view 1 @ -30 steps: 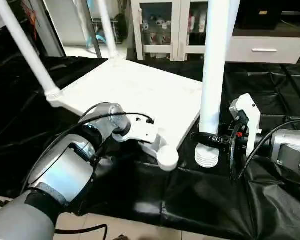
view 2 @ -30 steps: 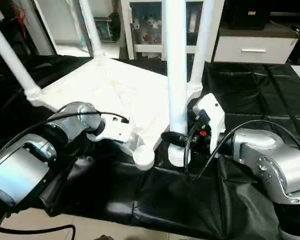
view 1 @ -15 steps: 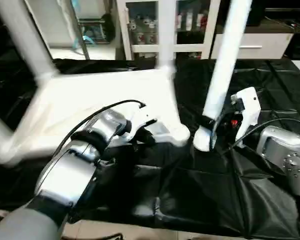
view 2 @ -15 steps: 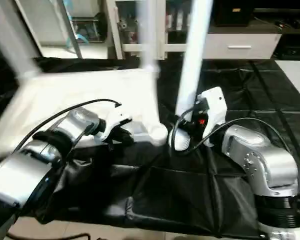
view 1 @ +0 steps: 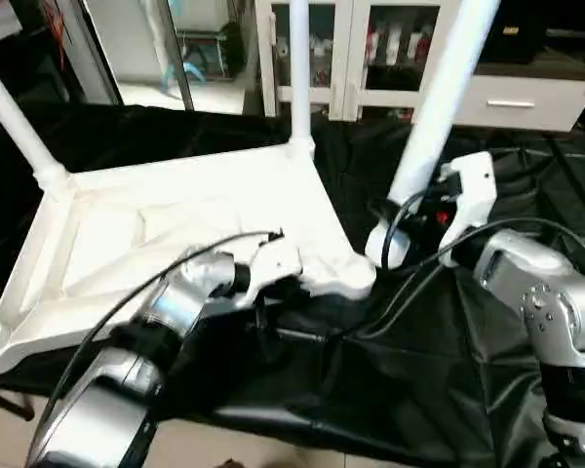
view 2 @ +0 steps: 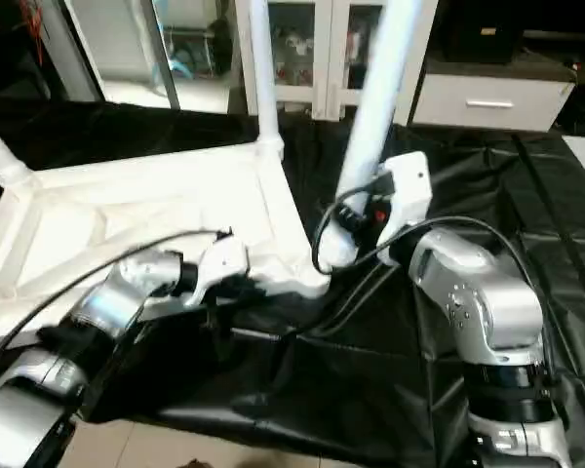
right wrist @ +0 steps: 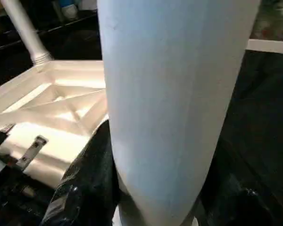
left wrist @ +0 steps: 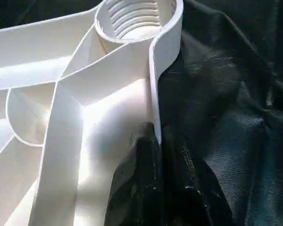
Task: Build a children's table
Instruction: Pick table leg, then insert table leg to table base
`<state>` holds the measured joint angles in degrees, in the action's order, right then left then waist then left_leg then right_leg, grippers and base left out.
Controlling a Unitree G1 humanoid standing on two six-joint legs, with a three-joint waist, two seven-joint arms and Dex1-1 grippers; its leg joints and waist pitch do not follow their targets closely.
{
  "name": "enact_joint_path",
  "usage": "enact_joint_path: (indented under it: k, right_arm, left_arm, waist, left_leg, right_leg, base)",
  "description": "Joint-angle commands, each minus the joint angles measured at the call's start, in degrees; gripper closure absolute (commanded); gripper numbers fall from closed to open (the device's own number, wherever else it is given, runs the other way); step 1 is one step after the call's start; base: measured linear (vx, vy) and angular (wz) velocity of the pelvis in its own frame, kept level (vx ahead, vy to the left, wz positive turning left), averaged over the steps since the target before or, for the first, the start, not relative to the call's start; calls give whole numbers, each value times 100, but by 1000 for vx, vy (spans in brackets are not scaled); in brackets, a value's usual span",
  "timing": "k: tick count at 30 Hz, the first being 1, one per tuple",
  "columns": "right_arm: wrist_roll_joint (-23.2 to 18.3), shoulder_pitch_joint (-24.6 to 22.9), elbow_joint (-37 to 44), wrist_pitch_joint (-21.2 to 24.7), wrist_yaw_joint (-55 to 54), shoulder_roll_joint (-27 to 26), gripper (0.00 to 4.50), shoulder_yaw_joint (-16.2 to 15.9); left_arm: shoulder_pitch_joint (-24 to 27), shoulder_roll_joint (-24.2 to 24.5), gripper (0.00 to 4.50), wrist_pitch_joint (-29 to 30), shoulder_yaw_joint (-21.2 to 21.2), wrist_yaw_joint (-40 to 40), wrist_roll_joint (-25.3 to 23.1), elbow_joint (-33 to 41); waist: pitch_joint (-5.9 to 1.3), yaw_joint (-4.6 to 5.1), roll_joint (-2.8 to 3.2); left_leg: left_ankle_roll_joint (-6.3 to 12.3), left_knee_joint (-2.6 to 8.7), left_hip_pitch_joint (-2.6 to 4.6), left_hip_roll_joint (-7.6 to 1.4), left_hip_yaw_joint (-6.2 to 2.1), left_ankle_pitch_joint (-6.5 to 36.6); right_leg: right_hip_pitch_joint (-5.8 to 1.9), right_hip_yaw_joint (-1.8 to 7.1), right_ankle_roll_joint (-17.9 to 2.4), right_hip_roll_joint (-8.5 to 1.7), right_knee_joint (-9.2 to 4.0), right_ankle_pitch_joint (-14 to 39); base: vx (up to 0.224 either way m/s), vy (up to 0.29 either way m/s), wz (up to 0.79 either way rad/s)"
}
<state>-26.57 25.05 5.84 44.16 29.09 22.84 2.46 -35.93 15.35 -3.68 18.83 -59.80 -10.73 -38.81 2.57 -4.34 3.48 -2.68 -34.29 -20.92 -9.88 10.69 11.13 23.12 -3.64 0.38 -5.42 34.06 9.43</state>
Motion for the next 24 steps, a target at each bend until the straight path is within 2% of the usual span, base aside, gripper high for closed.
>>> enact_joint_path:
  k: [1,5,7,8,9,13,15,16,17,22,23,24]
  right_arm:
    - [12,16,113,-186,258,88,264,-150]
    - [-5,-55,32,-429,467,68,264,-171]
    - [-21,-85,-25,-494,549,39,264,-176]
    - [27,-94,-114,-575,577,11,264,-218]
    - [96,-97,-241,-676,601,-26,264,-275]
    - [314,-113,-519,-933,672,-80,264,-514]
    - [336,-110,-598,-984,683,-119,264,-540]
    - [353,-115,-648,-995,710,-167,264,-592]
    - [384,-129,-682,-1015,760,-180,264,-660]
    - [470,-126,-850,-1151,807,-261,264,-778]
    - [477,-120,-869,-1167,812,-268,264,-782]
    - [489,-109,-903,-1190,822,-276,264,-790]
  left_arm:
    - [300,5,450,52,236,-93,-101,42]
    - [353,82,450,148,238,-147,-33,255]
    - [363,83,450,230,219,-216,40,334]
    - [355,68,450,292,188,-278,113,375]
    - [339,53,450,366,157,-344,185,417]
    - [339,96,450,439,150,-383,165,488]
    - [347,97,450,468,147,-382,172,508]
    - [378,118,450,532,155,-429,192,586]
    - [395,140,450,562,173,-465,187,634]
    - [470,210,450,590,188,-489,196,770]
    - [478,216,450,593,189,-492,199,782]
    - [489,224,450,598,188,-495,204,798]
  waist:
    - [-337,5,-192]
    - [-355,19,-212]
    - [-354,18,-202]
    - [-361,18,-170]
    - [-363,25,-187]
    - [-353,44,-150]
    - [-359,47,-170]
    - [-358,50,-151]
    - [-361,54,-172]
    - [-360,67,-159]
    - [-354,71,-168]
    - [-349,81,-203]
  left_leg:
    - [151,447,46,-296,-108,1156]
    - [181,435,38,-292,-100,1008]
    - [200,433,33,-290,-97,970]
    - [197,430,39,-291,-99,939]
    - [195,428,37,-289,-92,940]
    - [171,427,30,-276,-94,1028]
    - [165,429,30,-278,-98,1077]
    - [161,436,30,-284,-104,1090]
    - [165,438,22,-288,-108,1069]
    - [198,431,24,-285,-99,1048]
    - [186,438,22,-285,-102,1097]
    - [185,442,18,-286,-102,1105]
  right_leg:
    - [-242,255,-1007,-349,-436,1988]
    - [-235,257,-1038,-335,-404,1717]
    - [-233,257,-1066,-337,-403,1663]
    - [-235,258,-1104,-333,-389,1566]
    - [-232,256,-1123,-332,-392,1531]
    - [-236,249,-1203,-323,-404,1537]
    - [-250,249,-1187,-331,-403,1580]
    - [-247,248,-1192,-329,-405,1560]
    - [-254,245,-1212,-326,-391,1483]
    - [-253,249,-1276,-322,-380,1362]
    - [-255,247,-1260,-330,-389,1469]
    - [-258,247,-1241,-325,-392,1510]
  base:
    - [0,0,0]
    - [0,0,0]
    - [0,0,0]
    - [0,0,0]
    - [0,0,0]
    - [0,0,0]
    - [0,0,0]
    - [0,0,0]
    - [0,0,0]
    - [0,0,0]
    - [0,0,0]
    - [0,0,0]
